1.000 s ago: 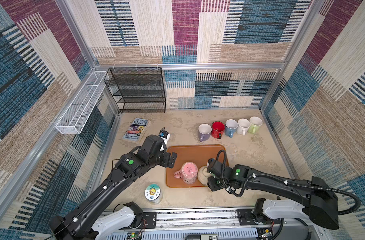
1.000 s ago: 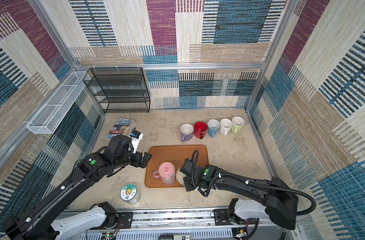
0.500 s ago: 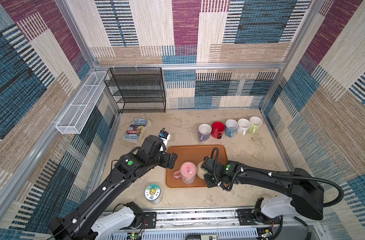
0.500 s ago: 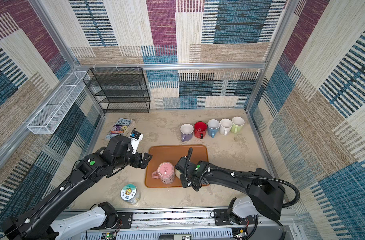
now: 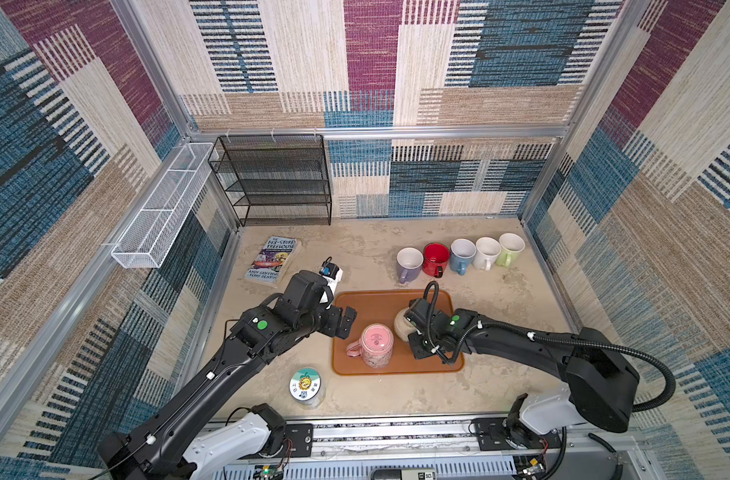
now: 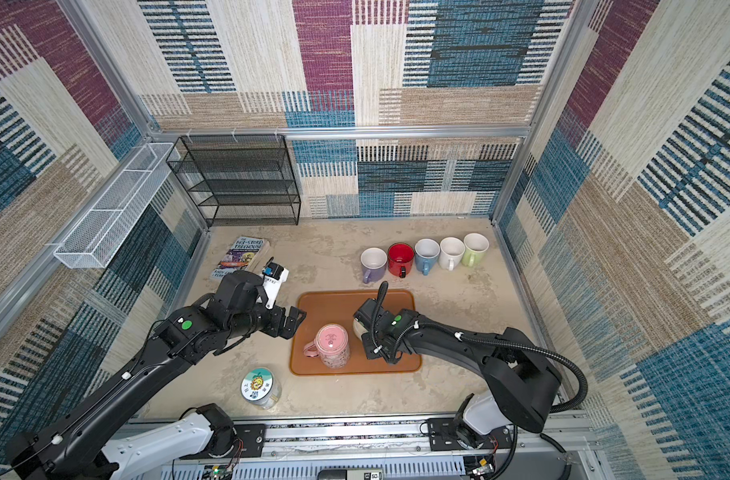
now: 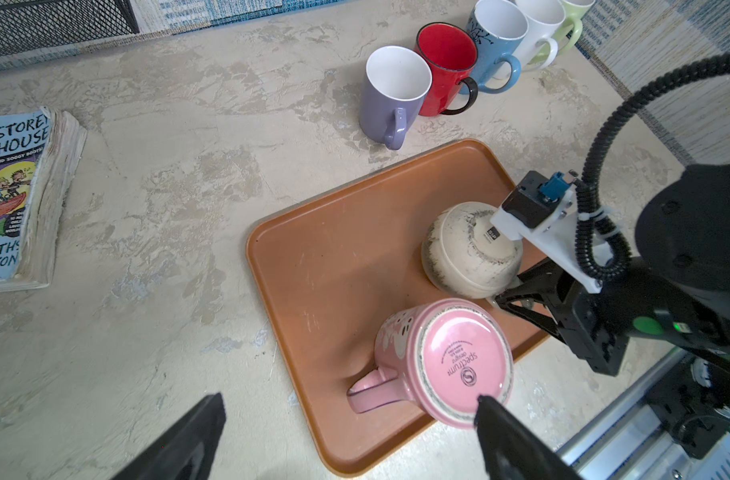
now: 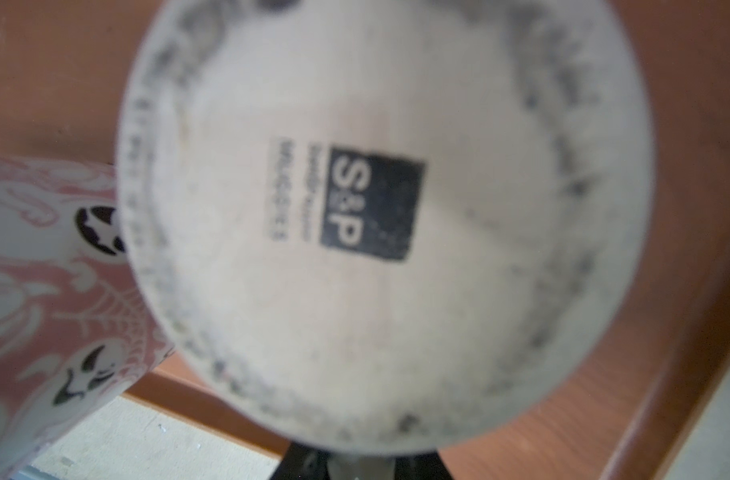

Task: Turn the mug right side up
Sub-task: 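Lift and tilt the cream mug sideways with the right gripper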

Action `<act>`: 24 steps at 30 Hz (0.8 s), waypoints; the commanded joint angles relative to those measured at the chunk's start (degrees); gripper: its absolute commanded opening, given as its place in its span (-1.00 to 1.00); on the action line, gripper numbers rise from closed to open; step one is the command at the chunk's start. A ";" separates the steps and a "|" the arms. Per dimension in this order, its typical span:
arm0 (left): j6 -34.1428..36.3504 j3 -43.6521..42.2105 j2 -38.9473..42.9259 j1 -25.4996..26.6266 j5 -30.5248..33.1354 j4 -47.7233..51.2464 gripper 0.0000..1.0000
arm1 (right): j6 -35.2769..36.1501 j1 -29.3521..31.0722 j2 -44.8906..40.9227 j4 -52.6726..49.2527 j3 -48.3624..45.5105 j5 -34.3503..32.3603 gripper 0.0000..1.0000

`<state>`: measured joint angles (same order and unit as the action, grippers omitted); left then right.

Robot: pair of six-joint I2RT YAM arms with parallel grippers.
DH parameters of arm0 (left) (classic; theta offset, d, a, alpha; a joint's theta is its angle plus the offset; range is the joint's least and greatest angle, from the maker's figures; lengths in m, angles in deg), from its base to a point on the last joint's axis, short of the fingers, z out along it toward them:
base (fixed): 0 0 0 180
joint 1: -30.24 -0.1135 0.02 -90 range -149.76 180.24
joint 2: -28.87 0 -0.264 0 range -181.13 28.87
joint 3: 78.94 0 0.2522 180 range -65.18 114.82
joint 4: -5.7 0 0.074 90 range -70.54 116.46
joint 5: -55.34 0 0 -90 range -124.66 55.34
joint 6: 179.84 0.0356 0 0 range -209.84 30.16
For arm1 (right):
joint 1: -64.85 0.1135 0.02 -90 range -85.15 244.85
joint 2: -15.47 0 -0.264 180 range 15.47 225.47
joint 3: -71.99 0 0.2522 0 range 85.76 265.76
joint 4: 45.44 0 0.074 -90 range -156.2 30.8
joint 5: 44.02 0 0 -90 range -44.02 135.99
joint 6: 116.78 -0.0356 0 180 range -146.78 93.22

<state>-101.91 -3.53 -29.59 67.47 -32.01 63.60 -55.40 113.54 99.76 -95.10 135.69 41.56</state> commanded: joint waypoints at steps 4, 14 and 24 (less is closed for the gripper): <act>1.27 -0.12 -1.44 -0.07 -1.03 -0.97 0.98 | 2.02 -0.80 -0.08 2.51 0.78 0.23 -1.00; 0.15 -0.78 -1.85 -0.23 -5.14 -2.95 0.98 | 1.74 -3.35 -4.26 7.26 -0.53 6.72 -1.00; -2.98 -2.76 -0.70 -0.37 -9.23 -8.31 0.98 | 1.95 -9.18 -12.20 13.52 -4.44 15.64 -1.00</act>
<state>-103.23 -5.94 -30.46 67.12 -38.87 58.84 -53.74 105.36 89.62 -89.02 131.80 52.92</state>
